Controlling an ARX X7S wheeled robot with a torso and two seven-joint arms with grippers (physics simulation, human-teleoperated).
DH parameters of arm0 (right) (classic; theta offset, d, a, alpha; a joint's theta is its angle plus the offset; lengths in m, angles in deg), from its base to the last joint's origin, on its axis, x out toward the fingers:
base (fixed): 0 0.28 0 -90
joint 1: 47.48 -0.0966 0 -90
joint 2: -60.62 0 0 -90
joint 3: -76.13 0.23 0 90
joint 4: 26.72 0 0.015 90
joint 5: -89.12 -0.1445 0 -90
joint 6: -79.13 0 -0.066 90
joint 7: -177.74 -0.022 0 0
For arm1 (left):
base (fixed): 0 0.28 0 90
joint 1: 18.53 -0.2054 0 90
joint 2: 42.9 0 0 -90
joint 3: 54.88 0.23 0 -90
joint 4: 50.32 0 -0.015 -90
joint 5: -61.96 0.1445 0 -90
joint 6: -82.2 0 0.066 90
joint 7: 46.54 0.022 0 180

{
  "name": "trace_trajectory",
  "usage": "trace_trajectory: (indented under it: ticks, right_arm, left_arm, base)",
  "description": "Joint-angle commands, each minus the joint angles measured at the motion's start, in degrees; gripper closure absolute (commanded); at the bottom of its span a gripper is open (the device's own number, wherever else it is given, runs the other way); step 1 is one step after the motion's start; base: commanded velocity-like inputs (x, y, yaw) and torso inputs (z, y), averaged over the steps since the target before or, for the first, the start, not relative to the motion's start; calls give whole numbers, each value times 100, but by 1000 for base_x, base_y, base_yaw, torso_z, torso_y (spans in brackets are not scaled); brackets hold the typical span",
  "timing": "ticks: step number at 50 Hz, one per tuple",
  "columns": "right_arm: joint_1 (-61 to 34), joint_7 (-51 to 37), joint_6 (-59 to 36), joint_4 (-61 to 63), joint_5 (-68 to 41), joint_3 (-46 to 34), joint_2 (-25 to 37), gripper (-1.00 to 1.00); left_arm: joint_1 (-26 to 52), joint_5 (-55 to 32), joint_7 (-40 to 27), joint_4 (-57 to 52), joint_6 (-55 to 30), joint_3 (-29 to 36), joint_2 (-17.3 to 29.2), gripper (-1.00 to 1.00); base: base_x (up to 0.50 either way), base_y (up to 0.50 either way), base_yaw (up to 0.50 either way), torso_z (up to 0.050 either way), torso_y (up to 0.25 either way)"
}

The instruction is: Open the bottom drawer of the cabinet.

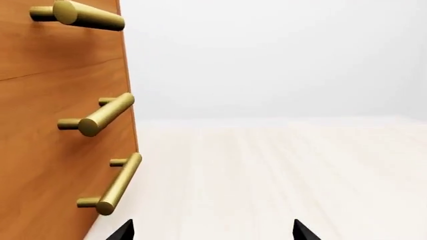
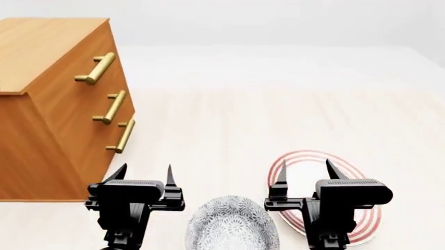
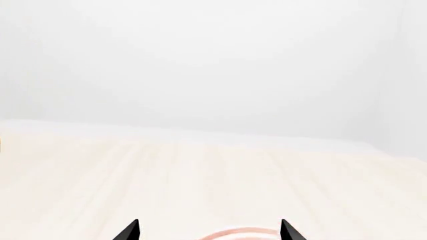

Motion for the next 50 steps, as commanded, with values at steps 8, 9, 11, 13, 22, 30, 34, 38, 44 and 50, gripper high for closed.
trace_trajectory:
  ticks: [8,9,11,13,22,30,34,38,44,50]
  right_arm:
    - [-8,-24,-15,20,-128,-61,86,-100]
    - [-15,-23,-48,26,-141,-64,91,-100]
    - [-29,-20,-82,8,-151,-83,99,-100]
    - [-5,-34,30,0,-169,-65,93,-100]
    - [-19,-130,-4,-24,-89,-140,132,-100]
    - [-49,-160,-32,-66,-97,-189,152,-100]
    - [-80,-189,-80,-79,-83,-218,164,-100]
    - [-84,-211,-69,-91,-88,-223,177,-100]
    - [-97,-232,-77,-120,-117,-225,190,-100]
    - [-92,-244,-80,-114,-155,-228,207,-100]
  left_arm:
    - [17,-68,-81,59,36,46,60,-100]
    - [12,-73,-89,37,21,48,65,-100]
    - [16,-79,-94,67,47,51,70,-100]
    - [18,-89,-103,70,51,51,76,-100]
    - [35,-115,-141,122,78,74,96,-100]
    - [210,-391,-160,74,-364,-30,104,-100]
    - [708,-647,-34,-69,-1304,14,278,-100]
    - [1183,-187,-324,66,-1653,273,420,-100]
    - [1932,639,-483,798,-1754,1010,676,-100]
    - [2414,1074,-627,1562,-2010,1409,716,-100]
  base:
    - [57,0,0,0,0]
    - [0,-430,0,0,0]
    - [0,-500,0,0,0]
    - [0,-479,0,0,0]
    - [0,-7,0,0,0]
    - [0,0,0,0,0]
    - [0,0,0,0,0]
    - [0,0,0,0,0]
    - [0,0,0,0,0]
    - [0,0,0,0,0]
